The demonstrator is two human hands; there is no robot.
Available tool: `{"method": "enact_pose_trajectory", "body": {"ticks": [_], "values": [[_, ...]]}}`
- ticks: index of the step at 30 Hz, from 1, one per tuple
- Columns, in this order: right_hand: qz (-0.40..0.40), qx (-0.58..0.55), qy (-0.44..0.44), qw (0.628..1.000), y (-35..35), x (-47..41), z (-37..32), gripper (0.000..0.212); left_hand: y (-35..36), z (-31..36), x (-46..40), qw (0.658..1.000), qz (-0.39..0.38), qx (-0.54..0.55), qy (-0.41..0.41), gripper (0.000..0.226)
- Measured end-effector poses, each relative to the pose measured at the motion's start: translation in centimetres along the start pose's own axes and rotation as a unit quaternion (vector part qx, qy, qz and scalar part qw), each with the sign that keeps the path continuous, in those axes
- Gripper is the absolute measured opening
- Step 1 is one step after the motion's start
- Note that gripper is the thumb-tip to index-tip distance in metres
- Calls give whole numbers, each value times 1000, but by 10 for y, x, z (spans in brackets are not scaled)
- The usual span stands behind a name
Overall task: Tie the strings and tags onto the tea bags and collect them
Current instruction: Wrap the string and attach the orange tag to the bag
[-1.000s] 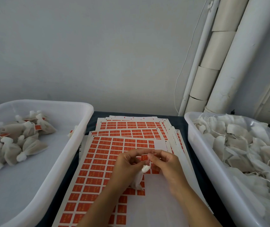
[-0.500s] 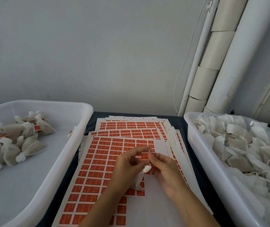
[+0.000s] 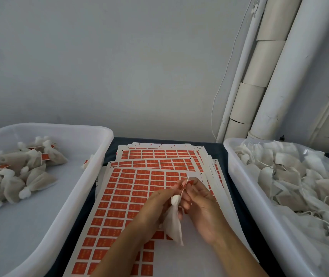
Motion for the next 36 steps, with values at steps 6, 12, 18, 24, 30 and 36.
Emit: {"method": "enact_pose_trajectory", "body": {"ticks": [6, 12, 18, 24, 30, 36], "values": [[-36, 5, -20, 999, 0, 0, -2, 24, 9, 5, 3, 992, -89, 89, 30, 27], [-28, 102, -35, 994, 1, -1, -2, 30, 1, 3, 2, 995, -27, 75, 52, 23], [-26, 387, -214, 897, -6, 1, -29, 37, -3, 4, 1, 996, 56, 35, 58, 25], [-62, 492, -290, 819, -8, 1, -36, 19, 1, 7, 4, 997, 48, 15, 59, 36], [-73, 460, -271, 843, -11, 0, -37, 11, 0, 3, 2, 997, 65, 14, 26, 25], [-80, 428, -240, 868, -9, 1, -37, 7, -1, 3, -1, 997, 59, 23, 37, 26]]}}
Point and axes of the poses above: each hand's wrist, its own x-axis away from the middle knuckle, its own y-axis out of the palm, z = x × y, the point moved 4 cm from there along -x, towards the middle knuckle, and after that the axes turned 14 degrees about -y, right-handed, at the moved point
